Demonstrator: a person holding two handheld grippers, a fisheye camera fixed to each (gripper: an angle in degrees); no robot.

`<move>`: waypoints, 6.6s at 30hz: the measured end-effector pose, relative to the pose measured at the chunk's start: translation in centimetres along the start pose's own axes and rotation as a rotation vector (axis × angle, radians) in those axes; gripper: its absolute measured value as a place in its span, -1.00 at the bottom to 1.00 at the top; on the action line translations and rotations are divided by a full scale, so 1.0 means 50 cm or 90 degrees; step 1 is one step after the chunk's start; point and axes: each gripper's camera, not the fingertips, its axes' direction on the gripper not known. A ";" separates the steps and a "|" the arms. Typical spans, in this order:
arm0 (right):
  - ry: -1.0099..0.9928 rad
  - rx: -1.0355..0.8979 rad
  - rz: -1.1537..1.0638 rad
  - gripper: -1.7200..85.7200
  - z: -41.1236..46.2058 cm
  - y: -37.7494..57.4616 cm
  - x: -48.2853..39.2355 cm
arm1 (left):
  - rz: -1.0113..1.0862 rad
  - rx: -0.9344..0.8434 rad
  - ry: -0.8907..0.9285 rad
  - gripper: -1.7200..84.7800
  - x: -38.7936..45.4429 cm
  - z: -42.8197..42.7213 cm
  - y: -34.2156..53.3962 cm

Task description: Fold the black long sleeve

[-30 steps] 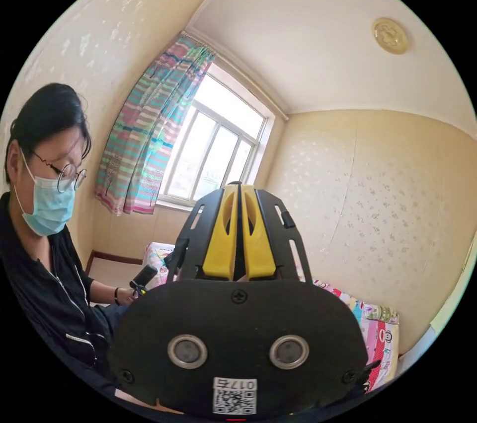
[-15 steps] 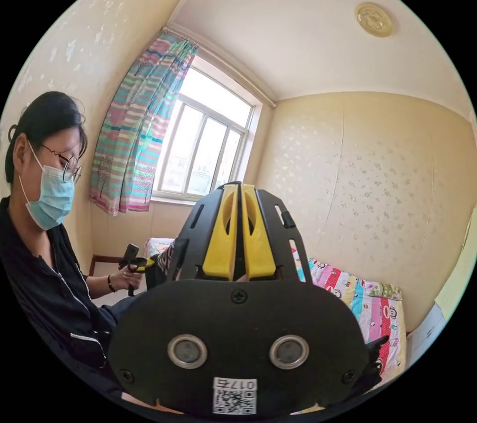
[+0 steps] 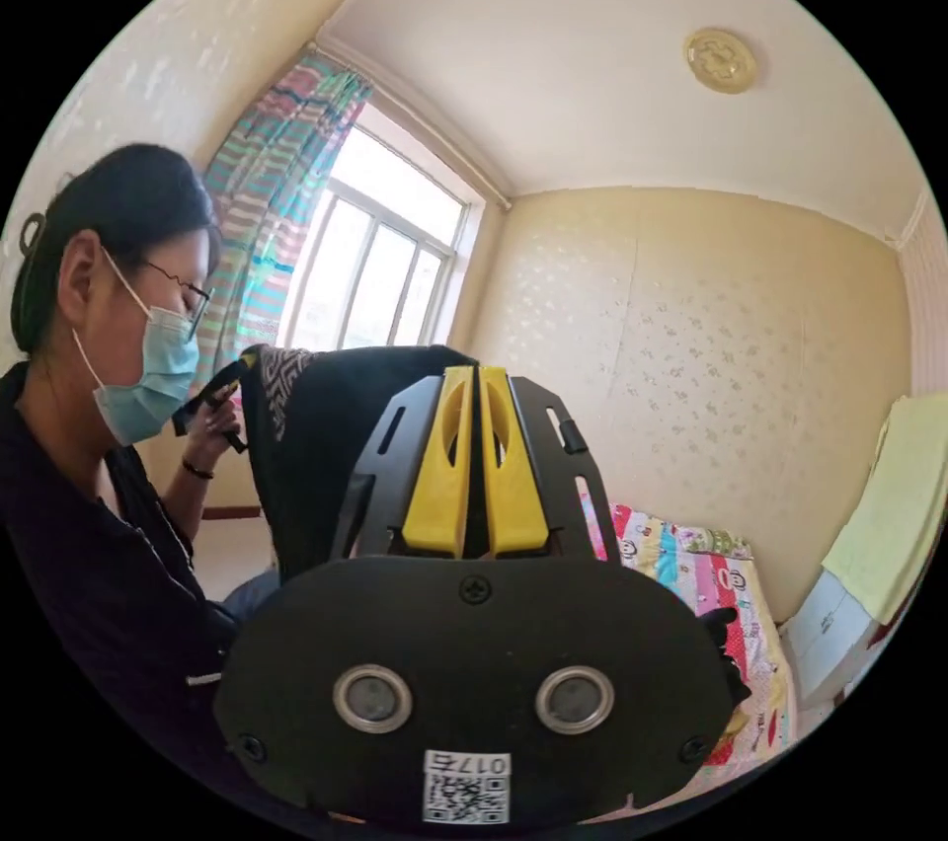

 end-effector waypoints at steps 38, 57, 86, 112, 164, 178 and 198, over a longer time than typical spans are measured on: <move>-0.009 -0.726 0.200 -0.73 1.167 1.084 0.248 | 0.087 -0.929 0.001 -0.71 -0.280 0.642 1.130; 0.026 -0.539 0.571 -0.77 0.771 1.184 0.413 | -0.312 -0.574 -0.157 -0.76 -0.255 0.215 1.058; -0.018 -0.321 0.583 -0.93 0.418 1.122 0.455 | -0.356 -0.631 -0.050 -0.85 -0.245 0.123 0.809; -0.296 -0.384 0.371 -0.95 0.622 1.038 0.172 | -0.201 -0.728 -0.301 -0.70 -0.041 0.194 0.962; -0.389 -0.471 0.465 -0.96 0.705 1.279 0.175 | -0.431 -0.406 -0.146 -0.97 -0.799 0.245 0.302; -0.371 -0.476 0.436 -0.96 0.720 1.291 0.187 | -0.445 -0.527 -0.327 -0.97 -0.875 0.511 0.503; -0.394 -0.459 0.450 -0.96 0.735 1.308 0.220 | -0.444 -0.764 0.333 -0.71 -0.213 1.145 1.268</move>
